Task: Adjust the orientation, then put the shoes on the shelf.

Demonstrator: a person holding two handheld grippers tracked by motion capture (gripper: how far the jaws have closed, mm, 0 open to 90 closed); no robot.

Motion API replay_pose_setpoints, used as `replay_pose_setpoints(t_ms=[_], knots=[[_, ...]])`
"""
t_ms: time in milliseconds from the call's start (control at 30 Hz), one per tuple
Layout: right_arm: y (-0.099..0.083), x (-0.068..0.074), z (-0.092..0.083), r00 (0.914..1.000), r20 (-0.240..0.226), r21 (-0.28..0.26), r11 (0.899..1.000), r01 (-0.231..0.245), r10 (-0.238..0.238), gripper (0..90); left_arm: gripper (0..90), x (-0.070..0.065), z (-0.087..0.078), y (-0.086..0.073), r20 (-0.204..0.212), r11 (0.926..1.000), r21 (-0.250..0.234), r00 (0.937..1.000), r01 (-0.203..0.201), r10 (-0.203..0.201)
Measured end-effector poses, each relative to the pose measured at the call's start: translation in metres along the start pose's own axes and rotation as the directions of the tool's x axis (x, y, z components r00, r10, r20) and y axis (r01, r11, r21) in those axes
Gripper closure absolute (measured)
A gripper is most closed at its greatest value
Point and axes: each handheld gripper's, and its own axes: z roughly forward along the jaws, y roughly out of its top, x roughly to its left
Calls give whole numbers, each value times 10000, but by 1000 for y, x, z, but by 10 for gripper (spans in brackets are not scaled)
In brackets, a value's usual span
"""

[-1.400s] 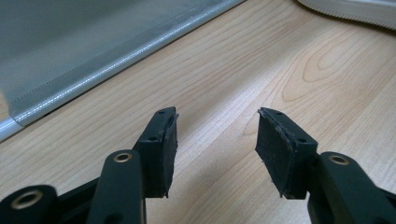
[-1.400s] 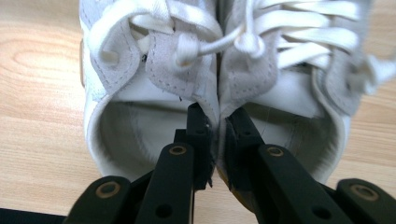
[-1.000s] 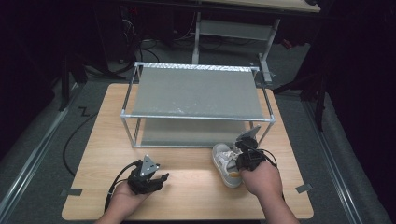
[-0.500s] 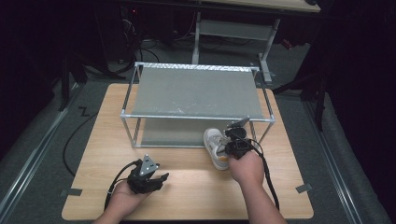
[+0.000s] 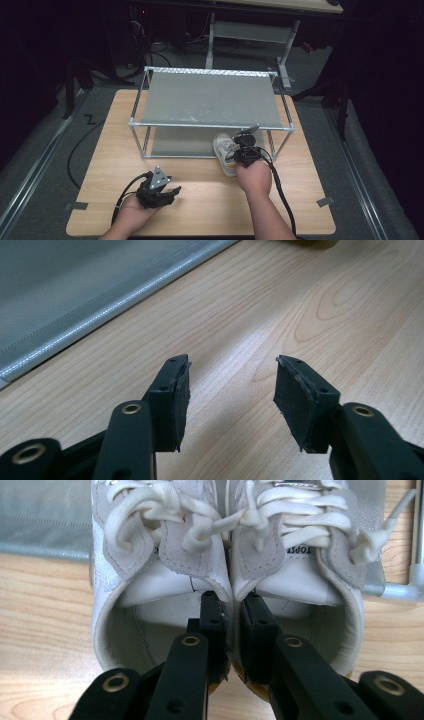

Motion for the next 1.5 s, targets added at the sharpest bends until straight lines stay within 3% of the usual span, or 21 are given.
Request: replay_pose_setpoints(t_ms=[33,100,133,300,333,700,800,1167,1500], knots=[[0,-2,2,9998,-3,-161,9997,179,-179,818,480,0,0,0,-7,10000,-7,10000,16,-16],[-1,-2,3,9996,-123,35,9997,-239,240,814,479,0,0,0,-5,10000,-5,10000,13,-13],[-2,-5,4,9998,-172,-228,9997,-79,75,812,480,-1,0,0,-3,10000,17,10000,-17,17],[-1,-5,4,9997,-235,-290,9995,-125,118,793,480,-2,1,0,8,10000,71,10000,-61,61],[-1,-4,3,9992,-240,-182,9993,-312,307,787,479,-2,2,0,7,9999,85,10000,-83,83],[-1,-6,4,9995,-254,-387,9990,-205,195,734,478,-2,2,0,-8,9999,102,9999,-138,138],[-1,-4,2,9989,-217,-310,9986,-424,417,713,477,-2,1,-1,-23,9999,81,9999,-131,131],[-5,-4,-3,9996,-272,-589,9982,-63,47,635,475,-1,-2,-4,-105,9999,98,9999,-23,24],[-8,-3,-8,9993,-380,-607,9981,-38,15,607,475,-3,3,-3,-42,9996,221,9999,-158,159]])
